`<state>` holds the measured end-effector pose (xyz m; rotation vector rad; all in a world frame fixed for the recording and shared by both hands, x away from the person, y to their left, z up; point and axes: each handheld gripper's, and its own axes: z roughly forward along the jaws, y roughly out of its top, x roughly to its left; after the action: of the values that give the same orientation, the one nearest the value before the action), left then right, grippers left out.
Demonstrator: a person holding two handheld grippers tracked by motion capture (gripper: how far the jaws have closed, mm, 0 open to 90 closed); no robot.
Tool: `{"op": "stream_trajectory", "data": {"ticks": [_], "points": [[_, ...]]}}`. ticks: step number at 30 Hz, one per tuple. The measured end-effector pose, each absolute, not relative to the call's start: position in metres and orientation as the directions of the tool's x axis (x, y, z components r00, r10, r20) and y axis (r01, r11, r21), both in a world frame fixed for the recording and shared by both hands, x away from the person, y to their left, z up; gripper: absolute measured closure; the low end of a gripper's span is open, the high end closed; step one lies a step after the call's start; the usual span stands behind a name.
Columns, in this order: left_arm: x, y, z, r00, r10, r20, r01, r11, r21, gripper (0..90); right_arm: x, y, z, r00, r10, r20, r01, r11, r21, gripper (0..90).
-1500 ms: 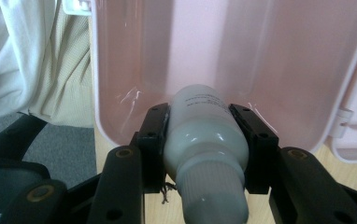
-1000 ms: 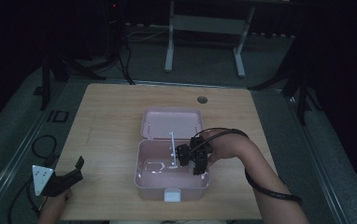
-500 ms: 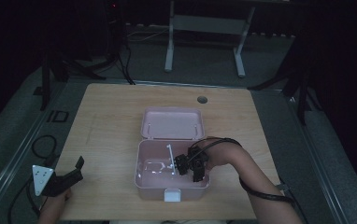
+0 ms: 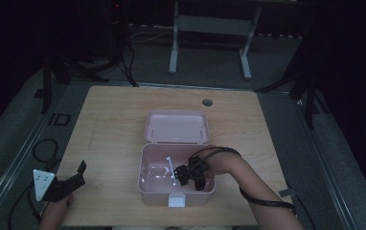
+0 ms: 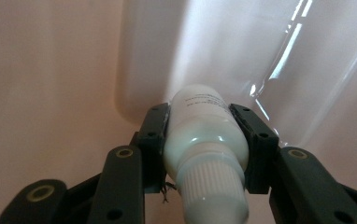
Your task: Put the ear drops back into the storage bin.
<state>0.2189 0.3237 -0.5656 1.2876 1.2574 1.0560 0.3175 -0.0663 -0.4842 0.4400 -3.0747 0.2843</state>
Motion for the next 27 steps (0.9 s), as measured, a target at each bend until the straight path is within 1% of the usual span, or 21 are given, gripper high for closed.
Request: {"op": "stream_trajectory", "data": {"ticks": [4,9,12,16,27], "points": [[0.219,0.324,-0.566,0.076,0.995,-0.058,0.115,0.049,0.992,2.4,0.315,-0.065,-0.490,-0.956,-0.289,0.054,-0.293,0.937,-0.189,59.3],[0.219,0.324,-0.566,0.076,0.995,-0.057,0.116,0.048,0.992,2.4,0.317,-0.065,-0.491,-0.959,-0.278,0.060,-0.285,0.940,-0.190,59.1],[0.219,0.324,-0.566,0.076,0.995,-0.057,0.116,0.048,0.992,2.3,0.317,-0.065,-0.490,-0.962,-0.265,0.060,-0.271,0.944,-0.188,56.3],[0.219,0.324,-0.566,0.076,0.995,-0.057,0.115,0.048,0.992,2.4,0.317,-0.065,-0.489,-0.963,-0.263,0.058,-0.269,0.945,-0.188,56.3],[0.219,0.324,-0.566,0.075,0.996,-0.057,0.116,0.048,0.992,2.4,0.316,-0.068,-0.465,-0.965,-0.261,0.041,-0.264,0.954,-0.142,56.6]]}}
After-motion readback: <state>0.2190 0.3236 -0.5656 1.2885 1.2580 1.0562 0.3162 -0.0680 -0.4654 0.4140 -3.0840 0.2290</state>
